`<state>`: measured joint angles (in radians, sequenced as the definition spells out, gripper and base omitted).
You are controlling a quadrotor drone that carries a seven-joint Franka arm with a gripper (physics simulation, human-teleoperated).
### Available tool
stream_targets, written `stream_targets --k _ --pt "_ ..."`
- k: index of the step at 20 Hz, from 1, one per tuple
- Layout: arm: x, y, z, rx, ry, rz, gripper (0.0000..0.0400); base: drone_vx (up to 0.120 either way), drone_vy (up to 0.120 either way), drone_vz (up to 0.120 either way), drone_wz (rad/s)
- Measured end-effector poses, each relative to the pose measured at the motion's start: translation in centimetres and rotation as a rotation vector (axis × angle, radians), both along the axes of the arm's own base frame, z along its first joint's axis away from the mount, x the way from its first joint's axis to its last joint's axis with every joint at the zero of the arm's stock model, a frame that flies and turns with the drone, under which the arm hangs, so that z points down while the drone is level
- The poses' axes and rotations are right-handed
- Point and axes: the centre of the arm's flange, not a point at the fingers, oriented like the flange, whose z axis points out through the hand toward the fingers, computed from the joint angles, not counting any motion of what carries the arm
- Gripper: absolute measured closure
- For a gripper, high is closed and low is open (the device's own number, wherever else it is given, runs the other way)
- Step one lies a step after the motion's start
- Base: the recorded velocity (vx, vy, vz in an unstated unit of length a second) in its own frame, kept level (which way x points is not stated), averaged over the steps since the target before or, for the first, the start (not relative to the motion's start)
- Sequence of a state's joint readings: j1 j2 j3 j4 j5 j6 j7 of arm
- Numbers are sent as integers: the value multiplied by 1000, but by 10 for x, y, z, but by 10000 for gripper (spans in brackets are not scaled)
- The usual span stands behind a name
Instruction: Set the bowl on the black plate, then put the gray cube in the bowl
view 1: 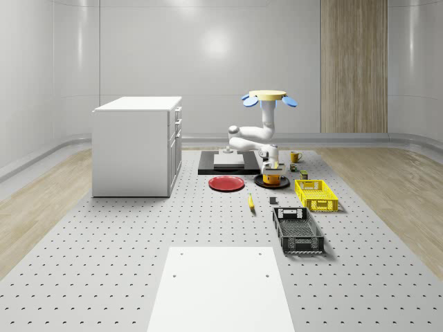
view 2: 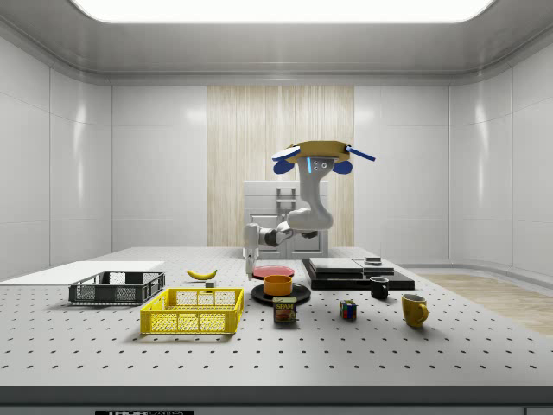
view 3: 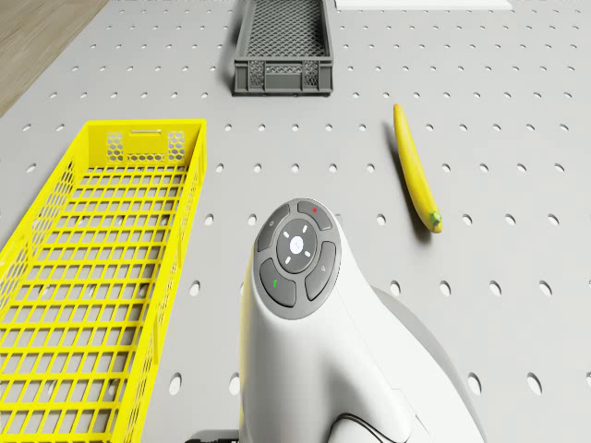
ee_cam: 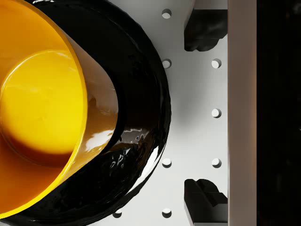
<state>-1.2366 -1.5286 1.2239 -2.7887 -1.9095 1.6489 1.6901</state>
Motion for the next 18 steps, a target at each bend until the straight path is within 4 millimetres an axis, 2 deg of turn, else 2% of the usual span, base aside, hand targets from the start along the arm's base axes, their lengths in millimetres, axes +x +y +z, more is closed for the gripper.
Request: stream_targets --k 3,10,14,18 --pt "0 0 0 0 0 0 0 120 -67 -13 0" --pt "0 0 0 0 0 0 0 120 0 -114 0" --pt "0 0 0 0 0 0 0 120 0 0 0" --pt "0 0 0 0 0 0 0 120 -100 0 0"
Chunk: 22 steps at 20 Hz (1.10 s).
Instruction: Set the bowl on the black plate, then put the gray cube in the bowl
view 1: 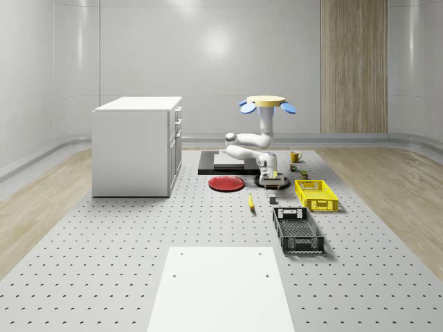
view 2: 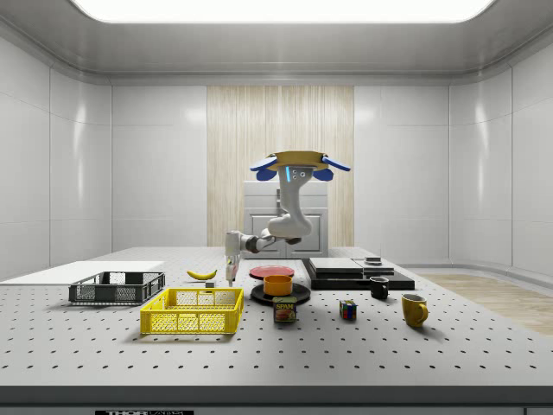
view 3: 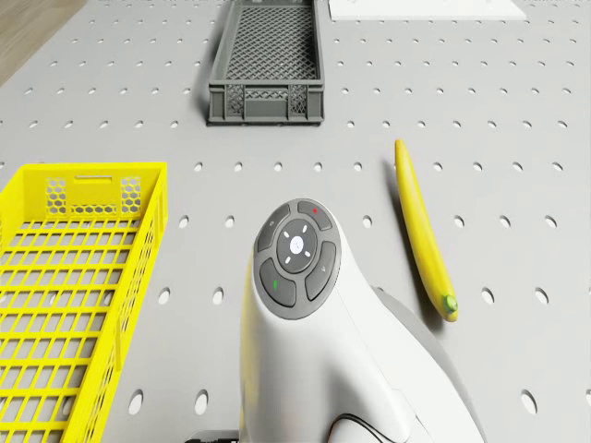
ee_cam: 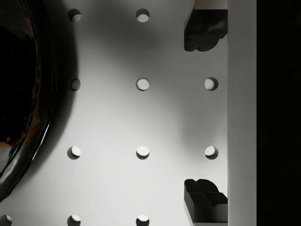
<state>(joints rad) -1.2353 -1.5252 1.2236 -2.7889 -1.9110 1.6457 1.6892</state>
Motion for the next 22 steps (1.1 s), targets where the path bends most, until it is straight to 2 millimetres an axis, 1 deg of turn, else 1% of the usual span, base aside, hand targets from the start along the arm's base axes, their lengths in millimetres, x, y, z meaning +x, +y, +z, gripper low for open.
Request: stream_targets --k 15,17,22 --pt "0 0 0 0 0 0 0 120 0 0 0" --pt "0 0 0 0 0 0 0 120 -80 0 0" --pt "0 0 0 0 0 0 0 112 0 0 0"
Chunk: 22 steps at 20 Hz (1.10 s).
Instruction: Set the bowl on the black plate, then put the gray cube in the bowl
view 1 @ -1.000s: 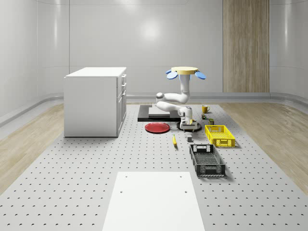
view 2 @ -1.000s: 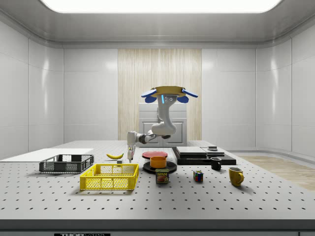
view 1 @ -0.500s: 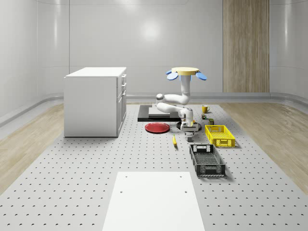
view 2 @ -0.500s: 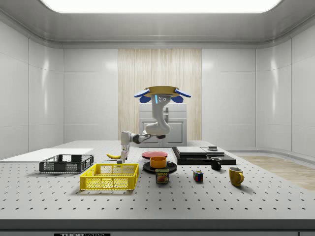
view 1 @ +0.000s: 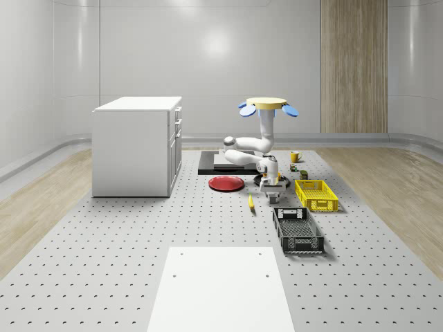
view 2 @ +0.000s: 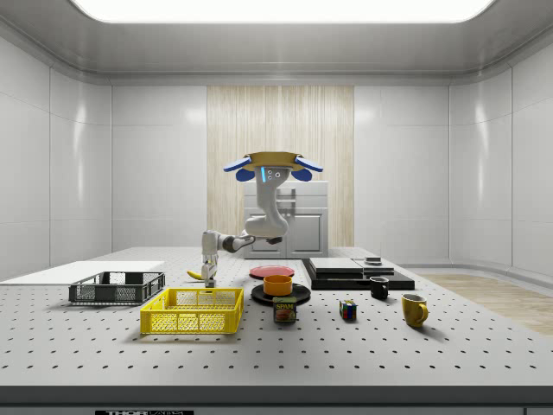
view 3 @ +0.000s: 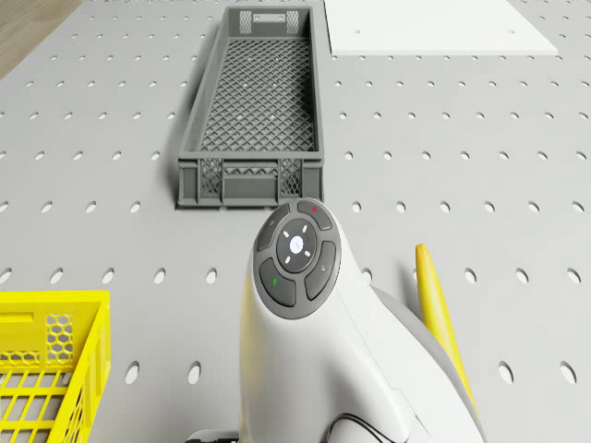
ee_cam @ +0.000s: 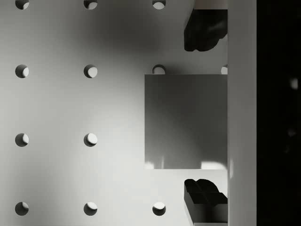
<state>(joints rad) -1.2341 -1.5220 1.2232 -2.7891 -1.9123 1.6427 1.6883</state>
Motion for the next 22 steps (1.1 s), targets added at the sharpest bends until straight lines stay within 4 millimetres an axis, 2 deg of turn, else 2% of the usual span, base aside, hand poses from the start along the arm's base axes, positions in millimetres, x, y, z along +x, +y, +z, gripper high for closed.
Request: stream_targets --k 16,19,22 --pt "-9 0 23 0 0 0 0 0 0 0 0" --pt "-9 0 25 0 0 0 73 0 0 0 0" --pt "-10 0 27 0 0 0 114 0 0 0 0"
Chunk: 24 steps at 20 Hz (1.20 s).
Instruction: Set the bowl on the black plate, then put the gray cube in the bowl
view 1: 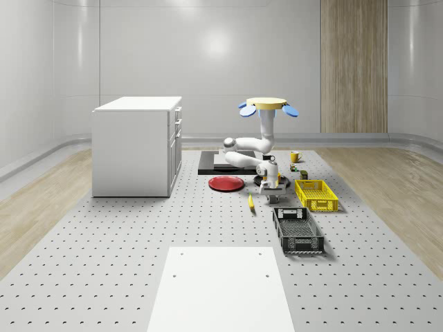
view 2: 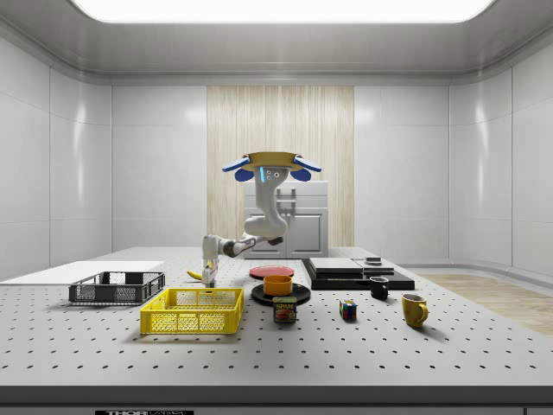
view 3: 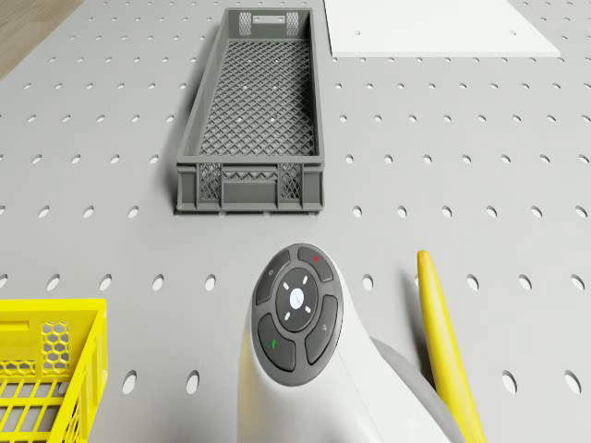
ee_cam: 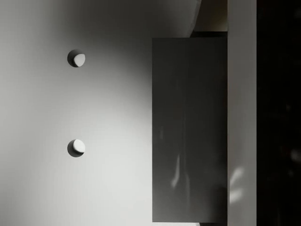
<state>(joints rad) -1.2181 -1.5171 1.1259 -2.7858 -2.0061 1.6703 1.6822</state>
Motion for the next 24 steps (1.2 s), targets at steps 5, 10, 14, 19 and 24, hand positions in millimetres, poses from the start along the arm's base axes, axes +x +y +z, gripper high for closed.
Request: stream_targets --k 5,10,14,19,24 --pt "0 0 1 0 0 0 139 0 0 0 0" --pt "0 0 -11 0 0 0 147 0 0 0 0" --pt "0 0 -28 0 0 0 149 0 0 60 0" --pt "0 0 -46 0 0 0 149 0 0 120 0" --pt "0 0 -53 0 0 0 149 0 0 120 0"
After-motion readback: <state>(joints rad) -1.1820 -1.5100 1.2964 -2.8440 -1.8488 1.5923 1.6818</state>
